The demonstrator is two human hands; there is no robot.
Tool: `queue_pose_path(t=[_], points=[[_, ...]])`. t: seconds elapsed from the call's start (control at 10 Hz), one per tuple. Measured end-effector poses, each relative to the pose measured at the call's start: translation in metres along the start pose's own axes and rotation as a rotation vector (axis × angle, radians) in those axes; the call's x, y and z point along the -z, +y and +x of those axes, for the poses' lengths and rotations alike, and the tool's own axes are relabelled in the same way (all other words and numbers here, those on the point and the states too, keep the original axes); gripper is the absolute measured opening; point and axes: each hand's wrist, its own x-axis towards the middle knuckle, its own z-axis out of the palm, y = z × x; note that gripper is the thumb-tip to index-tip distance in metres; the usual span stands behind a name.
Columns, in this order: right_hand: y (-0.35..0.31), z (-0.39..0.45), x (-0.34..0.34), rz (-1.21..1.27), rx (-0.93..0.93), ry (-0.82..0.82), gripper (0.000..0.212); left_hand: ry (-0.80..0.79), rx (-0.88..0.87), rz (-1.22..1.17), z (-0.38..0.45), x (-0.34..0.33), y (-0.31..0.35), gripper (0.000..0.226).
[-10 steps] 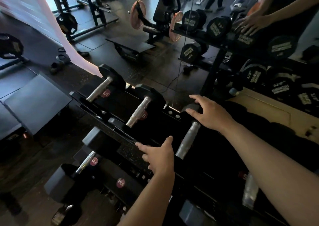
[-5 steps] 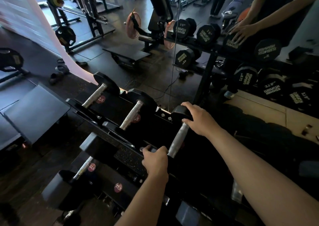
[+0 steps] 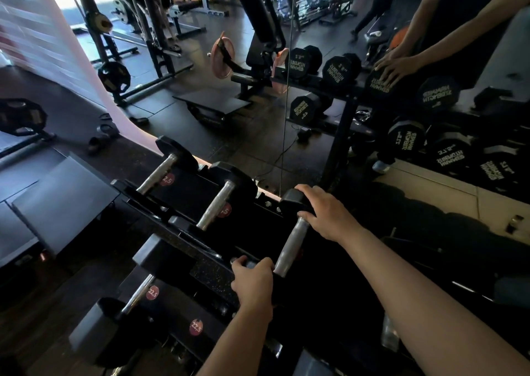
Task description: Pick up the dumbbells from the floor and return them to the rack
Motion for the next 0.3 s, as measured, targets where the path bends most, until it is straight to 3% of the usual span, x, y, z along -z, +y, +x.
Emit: queue_pose_path(t=[0.2, 0.3], points=[[-0.007, -0.002, 0.007, -0.042, -0.090, -0.048, 0.060, -0.012, -0.075, 0.011, 0.005, 0.005, 0.000, 0.081], [-0.012, -0.005, 0.013, -0.050, -0.112, 0.002, 0.063, 0.035, -0.139, 0.073, -0.003, 0.010, 0.011, 0.083]])
